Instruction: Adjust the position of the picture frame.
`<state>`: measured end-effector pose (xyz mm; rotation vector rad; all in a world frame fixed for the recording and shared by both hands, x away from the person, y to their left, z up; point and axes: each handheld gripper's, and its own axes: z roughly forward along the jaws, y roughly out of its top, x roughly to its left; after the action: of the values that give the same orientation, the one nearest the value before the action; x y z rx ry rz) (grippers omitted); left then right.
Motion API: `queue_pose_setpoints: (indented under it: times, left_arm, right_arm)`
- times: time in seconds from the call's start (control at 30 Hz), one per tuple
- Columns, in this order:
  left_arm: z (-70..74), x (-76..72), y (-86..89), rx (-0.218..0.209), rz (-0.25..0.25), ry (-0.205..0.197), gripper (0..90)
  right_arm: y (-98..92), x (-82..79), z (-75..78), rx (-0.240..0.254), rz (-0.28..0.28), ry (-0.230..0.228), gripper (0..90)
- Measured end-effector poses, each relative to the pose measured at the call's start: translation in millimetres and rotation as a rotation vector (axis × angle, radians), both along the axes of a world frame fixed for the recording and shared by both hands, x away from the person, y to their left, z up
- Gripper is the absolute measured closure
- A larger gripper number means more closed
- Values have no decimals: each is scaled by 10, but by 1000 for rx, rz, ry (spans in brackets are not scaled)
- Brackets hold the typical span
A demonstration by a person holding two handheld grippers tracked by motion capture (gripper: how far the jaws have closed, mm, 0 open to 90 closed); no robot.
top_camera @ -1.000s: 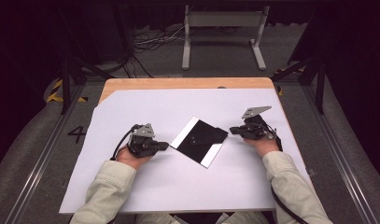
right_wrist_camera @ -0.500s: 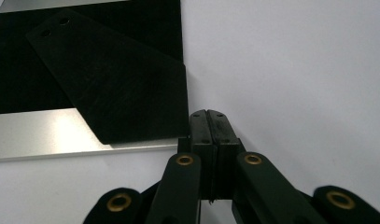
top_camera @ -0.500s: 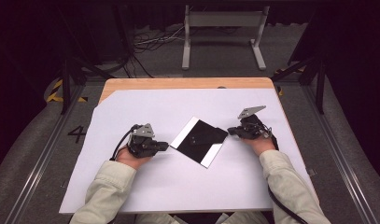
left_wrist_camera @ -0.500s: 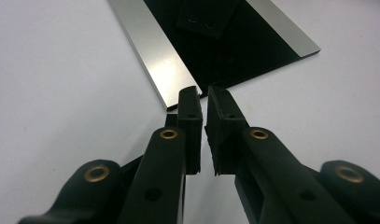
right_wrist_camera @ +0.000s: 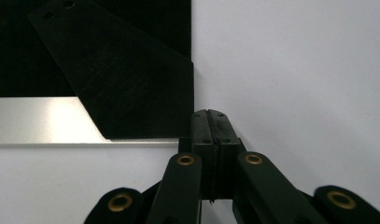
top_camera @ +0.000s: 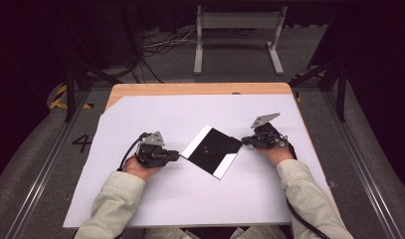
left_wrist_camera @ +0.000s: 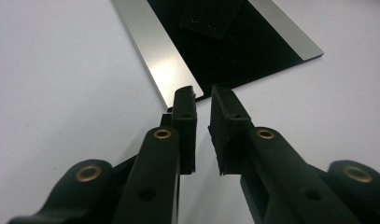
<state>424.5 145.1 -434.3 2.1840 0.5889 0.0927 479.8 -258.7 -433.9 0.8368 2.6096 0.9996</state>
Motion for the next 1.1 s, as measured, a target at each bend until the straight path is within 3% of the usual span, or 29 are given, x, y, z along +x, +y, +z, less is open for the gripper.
queue_pose_setpoints:
  times: [0.13, 0.33, 0.7, 1.1]
  left_arm:
    - [-3, 10, 0, 1, 3, 3, 794]
    - [12, 30, 49, -10, 51, -5, 751]
    - [33, 70, 235, -57, 193, -9, 685]
    - [51, 68, 272, -77, 229, -26, 616]
  right_arm:
    - [50, -46, 11, -17, 44, 5, 897]
    - [155, -160, 24, -49, 114, 6, 897]
    - [380, -359, 45, -95, 228, 4, 897]
    - [706, -598, 28, -78, 343, 0, 897]
